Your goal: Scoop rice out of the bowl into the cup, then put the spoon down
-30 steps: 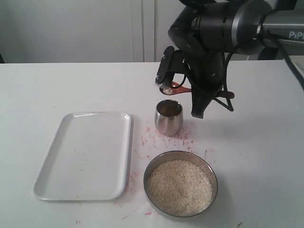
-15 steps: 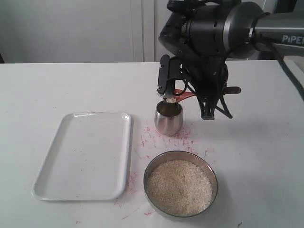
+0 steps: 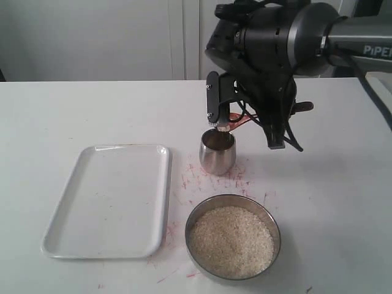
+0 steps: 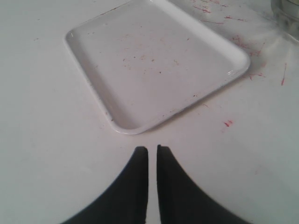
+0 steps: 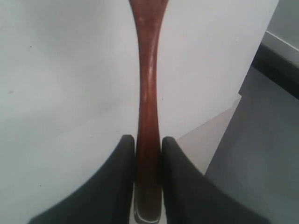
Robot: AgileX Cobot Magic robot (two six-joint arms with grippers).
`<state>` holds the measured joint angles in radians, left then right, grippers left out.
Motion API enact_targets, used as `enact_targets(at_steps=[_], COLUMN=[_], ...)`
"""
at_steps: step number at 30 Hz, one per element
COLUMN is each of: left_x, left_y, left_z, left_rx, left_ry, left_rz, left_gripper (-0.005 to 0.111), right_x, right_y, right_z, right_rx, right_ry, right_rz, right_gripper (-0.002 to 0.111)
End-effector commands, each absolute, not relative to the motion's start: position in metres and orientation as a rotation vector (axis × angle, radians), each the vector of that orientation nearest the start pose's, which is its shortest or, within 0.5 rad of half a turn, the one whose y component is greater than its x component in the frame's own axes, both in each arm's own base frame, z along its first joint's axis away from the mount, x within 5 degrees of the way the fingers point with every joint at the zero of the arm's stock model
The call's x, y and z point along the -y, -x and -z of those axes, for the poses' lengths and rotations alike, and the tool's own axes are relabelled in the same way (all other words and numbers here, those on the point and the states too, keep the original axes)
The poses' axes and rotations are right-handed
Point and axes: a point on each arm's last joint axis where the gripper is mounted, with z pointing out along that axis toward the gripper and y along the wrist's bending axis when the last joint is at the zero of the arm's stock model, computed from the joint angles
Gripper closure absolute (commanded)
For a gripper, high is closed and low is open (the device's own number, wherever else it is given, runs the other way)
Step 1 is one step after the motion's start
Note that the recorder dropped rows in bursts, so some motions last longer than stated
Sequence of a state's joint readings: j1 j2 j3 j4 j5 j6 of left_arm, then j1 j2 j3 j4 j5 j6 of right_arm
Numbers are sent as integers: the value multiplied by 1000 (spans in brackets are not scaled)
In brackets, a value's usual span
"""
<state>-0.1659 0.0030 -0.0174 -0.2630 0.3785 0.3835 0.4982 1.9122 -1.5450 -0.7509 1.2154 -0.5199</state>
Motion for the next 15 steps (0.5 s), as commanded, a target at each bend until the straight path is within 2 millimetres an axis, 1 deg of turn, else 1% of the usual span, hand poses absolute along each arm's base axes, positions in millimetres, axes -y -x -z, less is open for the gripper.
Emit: enact_targets(at_steps=[1, 7, 10, 15], left_x=[18, 18, 18, 18], left_y=[-50, -50, -50, -50], left_z=[-184, -184, -184, -184], left_rx=[-1807, -1807, -1807, -1807], left_ry=[-352, -352, -352, -352], left_rz=[116, 116, 116, 116], left_gripper=[92, 92, 92, 92], right_x=[-136, -137, -141, -152], right_y=[-372, -375, -377, -374], right_z=[-259, -251, -247, -249], right_rx=[-2315, -2313, -2277, -2204], right_ry=[1732, 1760, 1791, 1827], right_rz=[1096, 1117, 1170, 1225], right_gripper=[108, 108, 108, 108])
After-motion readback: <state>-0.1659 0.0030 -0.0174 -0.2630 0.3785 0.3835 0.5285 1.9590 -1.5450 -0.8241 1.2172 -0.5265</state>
